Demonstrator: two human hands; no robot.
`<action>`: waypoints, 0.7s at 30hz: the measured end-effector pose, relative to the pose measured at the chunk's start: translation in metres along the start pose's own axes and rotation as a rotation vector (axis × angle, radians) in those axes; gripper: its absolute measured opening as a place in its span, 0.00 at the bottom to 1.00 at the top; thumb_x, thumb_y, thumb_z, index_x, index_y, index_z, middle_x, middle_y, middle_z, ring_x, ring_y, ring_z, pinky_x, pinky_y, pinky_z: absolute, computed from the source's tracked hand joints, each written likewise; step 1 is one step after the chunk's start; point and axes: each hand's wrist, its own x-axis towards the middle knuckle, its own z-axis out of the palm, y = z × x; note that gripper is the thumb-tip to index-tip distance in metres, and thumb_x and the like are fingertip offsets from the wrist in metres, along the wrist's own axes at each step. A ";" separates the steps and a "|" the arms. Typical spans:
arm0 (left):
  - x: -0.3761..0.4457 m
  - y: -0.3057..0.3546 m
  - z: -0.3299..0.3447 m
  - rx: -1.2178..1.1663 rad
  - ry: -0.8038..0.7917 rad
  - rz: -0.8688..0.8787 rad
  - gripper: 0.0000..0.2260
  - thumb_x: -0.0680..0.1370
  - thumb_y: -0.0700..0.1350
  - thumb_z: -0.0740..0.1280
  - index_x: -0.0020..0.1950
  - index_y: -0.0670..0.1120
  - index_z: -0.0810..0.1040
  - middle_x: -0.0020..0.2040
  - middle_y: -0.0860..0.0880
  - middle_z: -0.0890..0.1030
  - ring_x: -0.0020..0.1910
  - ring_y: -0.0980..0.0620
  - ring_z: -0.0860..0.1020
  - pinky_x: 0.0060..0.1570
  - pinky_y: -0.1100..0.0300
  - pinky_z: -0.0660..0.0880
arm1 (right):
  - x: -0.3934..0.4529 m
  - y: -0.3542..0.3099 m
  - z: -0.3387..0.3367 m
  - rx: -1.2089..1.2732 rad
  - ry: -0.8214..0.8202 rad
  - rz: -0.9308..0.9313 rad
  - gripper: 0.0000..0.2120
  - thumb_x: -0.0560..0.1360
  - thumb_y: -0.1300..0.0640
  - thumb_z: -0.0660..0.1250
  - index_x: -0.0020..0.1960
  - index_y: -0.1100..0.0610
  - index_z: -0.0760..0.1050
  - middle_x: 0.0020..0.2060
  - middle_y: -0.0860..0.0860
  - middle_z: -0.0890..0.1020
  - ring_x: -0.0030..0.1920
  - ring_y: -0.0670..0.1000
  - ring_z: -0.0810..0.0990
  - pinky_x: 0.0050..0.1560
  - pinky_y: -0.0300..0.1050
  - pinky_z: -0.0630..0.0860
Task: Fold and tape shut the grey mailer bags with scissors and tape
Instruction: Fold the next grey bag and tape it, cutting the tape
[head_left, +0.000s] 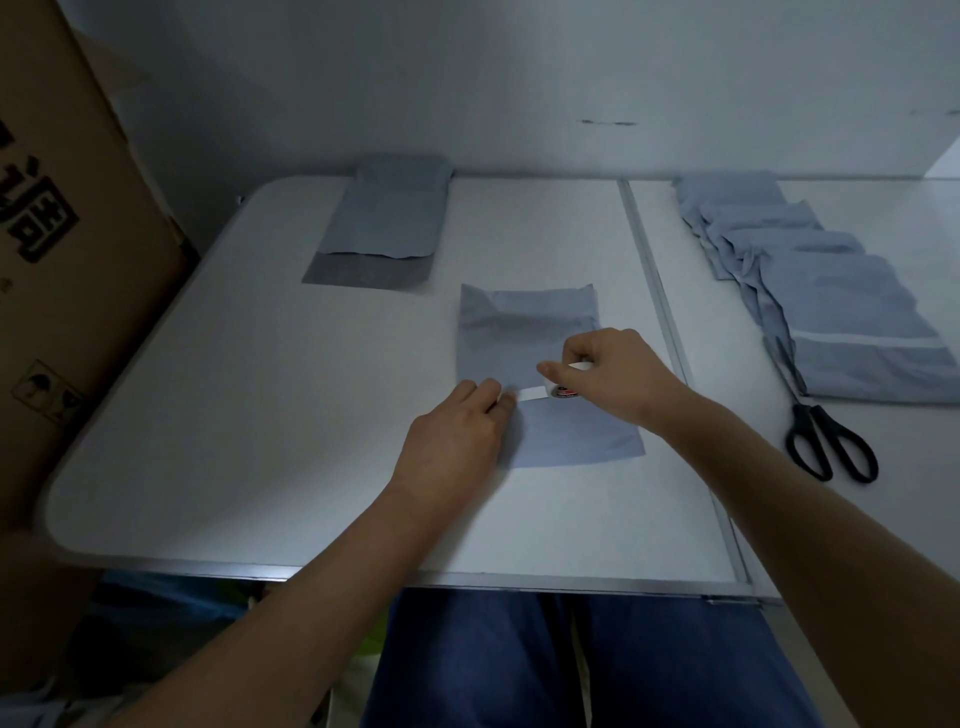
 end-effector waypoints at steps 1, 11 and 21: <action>0.000 0.000 0.000 0.004 0.000 0.004 0.18 0.65 0.39 0.78 0.54 0.43 0.81 0.43 0.51 0.74 0.40 0.52 0.68 0.20 0.64 0.53 | 0.000 0.000 0.000 -0.017 0.006 -0.012 0.19 0.75 0.48 0.69 0.29 0.53 0.69 0.22 0.42 0.74 0.26 0.41 0.73 0.29 0.32 0.64; 0.001 -0.001 -0.007 0.048 -0.036 0.096 0.23 0.63 0.37 0.76 0.58 0.43 0.80 0.45 0.52 0.73 0.40 0.52 0.69 0.22 0.63 0.50 | 0.002 -0.002 0.001 -0.216 -0.001 -0.027 0.17 0.74 0.41 0.67 0.35 0.54 0.74 0.29 0.50 0.76 0.29 0.47 0.72 0.31 0.40 0.65; 0.008 0.009 -0.014 0.059 -0.066 0.125 0.25 0.61 0.40 0.77 0.58 0.45 0.81 0.43 0.50 0.77 0.37 0.50 0.75 0.23 0.64 0.54 | -0.004 0.005 0.000 0.066 -0.043 0.056 0.19 0.79 0.45 0.60 0.33 0.53 0.70 0.30 0.48 0.77 0.35 0.48 0.75 0.36 0.41 0.68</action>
